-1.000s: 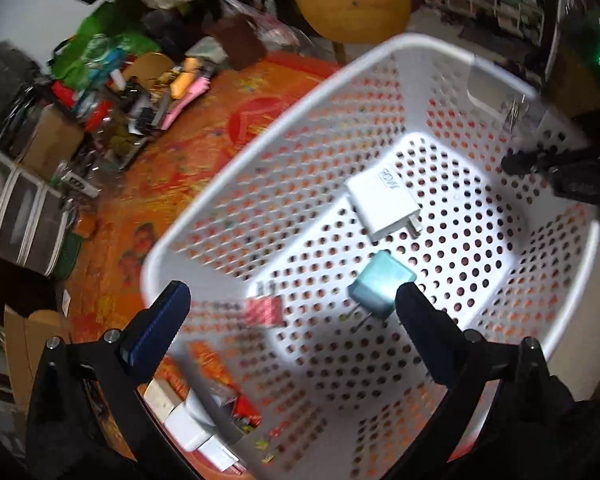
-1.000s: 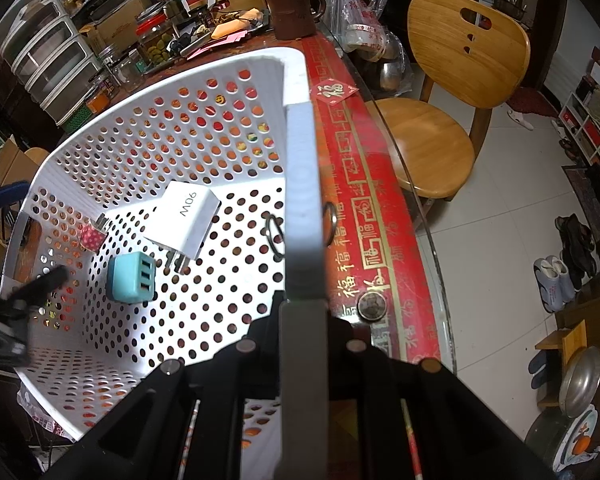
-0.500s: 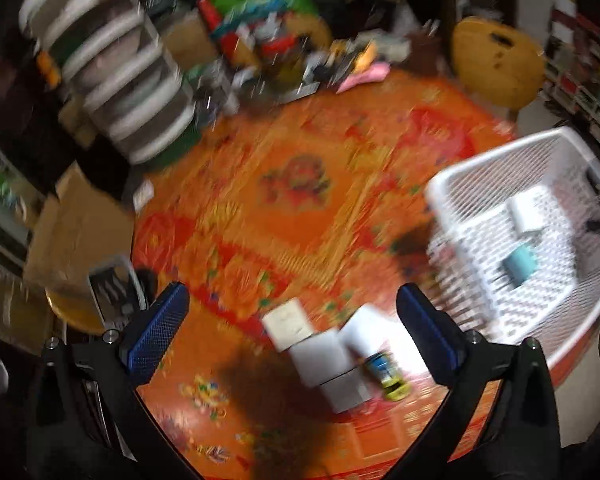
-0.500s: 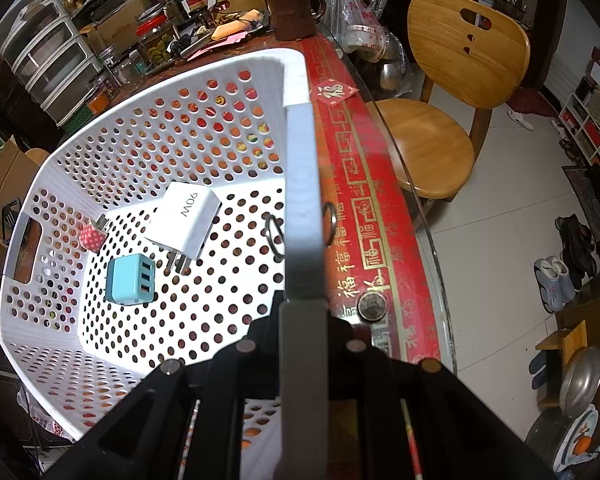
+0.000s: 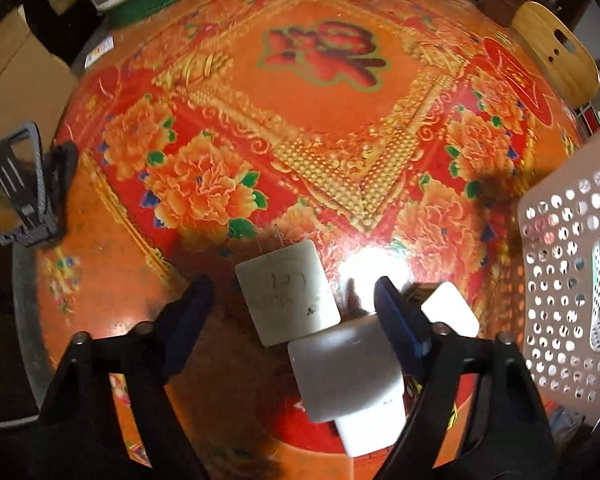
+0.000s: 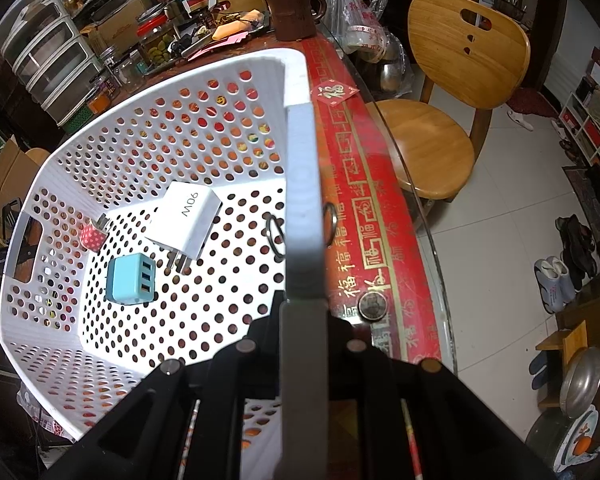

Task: Organize rigid objects
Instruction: 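Return the left tool to the pile and grasp a white square adapter, then carry the white square adapter into the basket and open the left tool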

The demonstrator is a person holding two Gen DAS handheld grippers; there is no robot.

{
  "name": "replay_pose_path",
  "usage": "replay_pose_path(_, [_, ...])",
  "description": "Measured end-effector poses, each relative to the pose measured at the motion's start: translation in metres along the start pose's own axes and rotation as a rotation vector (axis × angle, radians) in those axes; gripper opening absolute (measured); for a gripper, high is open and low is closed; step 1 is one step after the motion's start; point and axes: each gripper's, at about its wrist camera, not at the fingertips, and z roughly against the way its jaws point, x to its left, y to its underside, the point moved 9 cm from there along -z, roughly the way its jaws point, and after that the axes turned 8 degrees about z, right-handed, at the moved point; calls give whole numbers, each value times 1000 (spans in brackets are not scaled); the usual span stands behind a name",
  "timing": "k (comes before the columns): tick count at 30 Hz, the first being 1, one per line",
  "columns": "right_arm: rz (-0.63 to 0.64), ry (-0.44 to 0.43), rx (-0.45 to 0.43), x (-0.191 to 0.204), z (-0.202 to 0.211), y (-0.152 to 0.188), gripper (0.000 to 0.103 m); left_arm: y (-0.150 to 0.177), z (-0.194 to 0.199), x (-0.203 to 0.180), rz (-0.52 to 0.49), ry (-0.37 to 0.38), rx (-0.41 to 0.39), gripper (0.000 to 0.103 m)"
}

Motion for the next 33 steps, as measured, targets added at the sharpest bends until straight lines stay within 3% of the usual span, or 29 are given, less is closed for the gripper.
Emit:
replay_pose_path(2, [0, 0, 1, 0, 0, 0, 12, 0, -8, 0, 12, 9, 21, 62])
replay_pose_path(6, [0, 0, 0, 0, 0, 1, 12, 0, -21, 5, 28, -6, 40, 49])
replay_pose_path(15, [1, 1, 0, 1, 0, 1, 13, -2, 2, 0, 21, 19, -42, 47])
replay_pose_path(21, [1, 1, 0, 1, 0, 1, 13, -13, 60, -12, -2, 22, -163, 47])
replay_pose_path(24, [3, 2, 1, 1, 0, 1, 13, -20, 111, -33, -45, 36, -253, 47])
replay_pose_path(28, [5, -1, 0, 1, 0, 1, 13, -20, 171, -88, -175, 26, -340, 47])
replay_pose_path(33, [5, -1, 0, 1, 0, 1, 13, -10, 195, -161, -314, 19, -350, 47])
